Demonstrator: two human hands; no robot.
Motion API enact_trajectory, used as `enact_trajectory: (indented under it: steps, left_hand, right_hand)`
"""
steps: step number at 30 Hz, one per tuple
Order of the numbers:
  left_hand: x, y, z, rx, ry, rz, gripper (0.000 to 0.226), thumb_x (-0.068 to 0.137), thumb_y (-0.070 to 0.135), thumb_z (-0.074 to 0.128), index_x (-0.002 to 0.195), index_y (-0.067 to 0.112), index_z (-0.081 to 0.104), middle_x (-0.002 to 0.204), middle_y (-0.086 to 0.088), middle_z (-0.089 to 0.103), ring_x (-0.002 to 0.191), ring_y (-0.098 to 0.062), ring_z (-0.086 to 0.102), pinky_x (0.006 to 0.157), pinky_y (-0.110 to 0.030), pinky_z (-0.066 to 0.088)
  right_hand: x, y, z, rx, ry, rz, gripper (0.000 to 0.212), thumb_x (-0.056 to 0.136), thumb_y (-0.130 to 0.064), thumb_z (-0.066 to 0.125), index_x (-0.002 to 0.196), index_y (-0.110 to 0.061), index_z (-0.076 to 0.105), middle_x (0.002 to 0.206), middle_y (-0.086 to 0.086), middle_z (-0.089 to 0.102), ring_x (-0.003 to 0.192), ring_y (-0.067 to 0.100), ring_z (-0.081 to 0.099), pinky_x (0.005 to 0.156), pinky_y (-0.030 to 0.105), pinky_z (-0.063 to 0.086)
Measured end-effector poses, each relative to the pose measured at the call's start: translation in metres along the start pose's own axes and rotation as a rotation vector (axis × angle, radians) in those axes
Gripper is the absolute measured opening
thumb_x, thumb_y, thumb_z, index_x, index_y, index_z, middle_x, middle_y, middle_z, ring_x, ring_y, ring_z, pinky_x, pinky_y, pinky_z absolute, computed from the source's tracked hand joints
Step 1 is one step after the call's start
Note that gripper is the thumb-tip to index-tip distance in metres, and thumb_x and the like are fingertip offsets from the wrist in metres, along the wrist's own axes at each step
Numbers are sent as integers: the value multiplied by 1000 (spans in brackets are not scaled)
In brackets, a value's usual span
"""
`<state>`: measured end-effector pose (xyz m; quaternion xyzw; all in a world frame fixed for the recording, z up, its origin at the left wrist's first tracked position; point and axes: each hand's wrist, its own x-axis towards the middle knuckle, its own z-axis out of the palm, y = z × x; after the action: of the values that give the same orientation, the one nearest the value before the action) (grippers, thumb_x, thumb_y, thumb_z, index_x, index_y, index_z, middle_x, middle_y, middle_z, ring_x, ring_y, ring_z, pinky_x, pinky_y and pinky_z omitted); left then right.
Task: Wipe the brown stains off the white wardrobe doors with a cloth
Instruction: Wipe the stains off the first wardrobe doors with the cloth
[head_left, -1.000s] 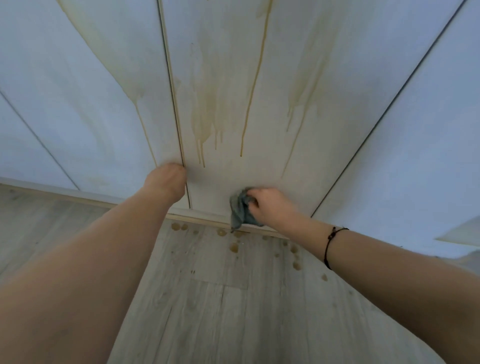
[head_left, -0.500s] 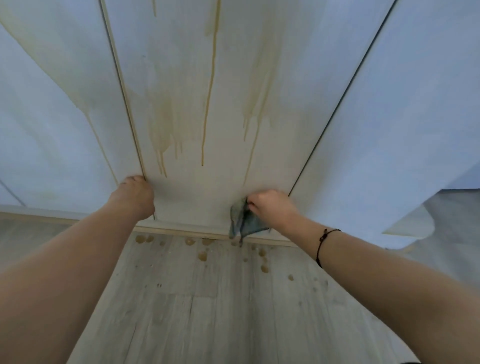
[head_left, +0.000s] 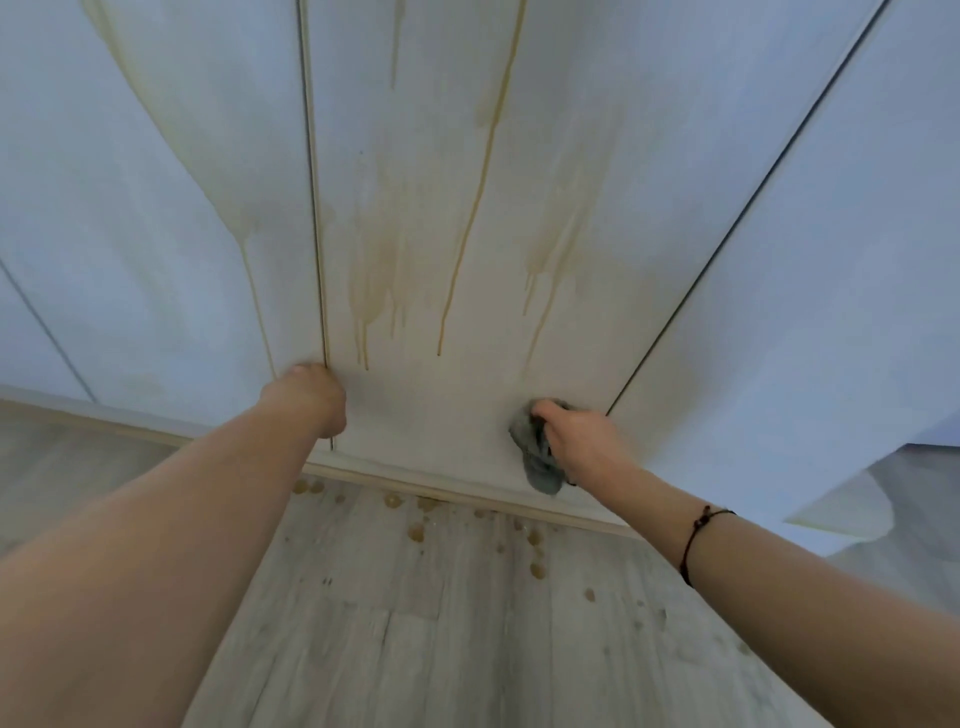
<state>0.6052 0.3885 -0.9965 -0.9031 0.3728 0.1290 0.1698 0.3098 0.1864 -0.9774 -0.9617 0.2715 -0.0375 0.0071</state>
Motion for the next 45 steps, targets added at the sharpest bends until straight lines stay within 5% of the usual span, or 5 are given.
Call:
enact_trajectory:
  steps: [11, 19, 25, 33, 45]
  left_hand:
    - [3, 1, -3, -21, 1, -32, 49, 93, 29, 42, 132, 4, 57, 139, -18, 49, 126, -32, 49, 107, -45, 45]
    - [2, 1, 1, -70, 27, -56, 50, 92, 29, 45, 132, 2, 56, 138, -18, 50, 126, -31, 50, 107, -42, 45]
    - [6, -1, 2, -103, 31, -76, 56, 93, 30, 46, 139, -2, 49, 142, -22, 43, 129, -34, 46, 109, -43, 43]
    - [1, 3, 0, -100, 2, -83, 57, 91, 27, 44, 139, -3, 48, 143, -24, 41, 130, -36, 45, 110, -44, 41]
    - [-3, 6, -5, -49, -21, -36, 51, 91, 26, 42, 133, 1, 55, 137, -20, 49, 125, -33, 50, 107, -45, 45]
  right_hand:
    - [-15, 29, 18, -395, -198, -25, 27, 102, -35, 42, 125, -25, 50, 107, 4, 70, 92, 30, 67, 68, 34, 47]
    - [24, -28, -39, 88, 523, -219, 21, 94, -34, 46, 104, -18, 53, 66, 9, 63, 52, 35, 58, 45, 37, 46]
    - [1, -5, 9, -241, -207, -128, 39, 96, -36, 54, 133, -30, 41, 102, 8, 67, 88, 32, 66, 68, 35, 51]
    - [37, -45, -30, 300, 412, -183, 32, 96, -28, 39, 119, -33, 60, 86, -4, 74, 70, 16, 63, 57, 27, 43]
    - [30, -30, -18, 249, 240, -7, 27, 100, -32, 31, 116, -37, 53, 93, 0, 68, 76, 28, 64, 56, 28, 42]
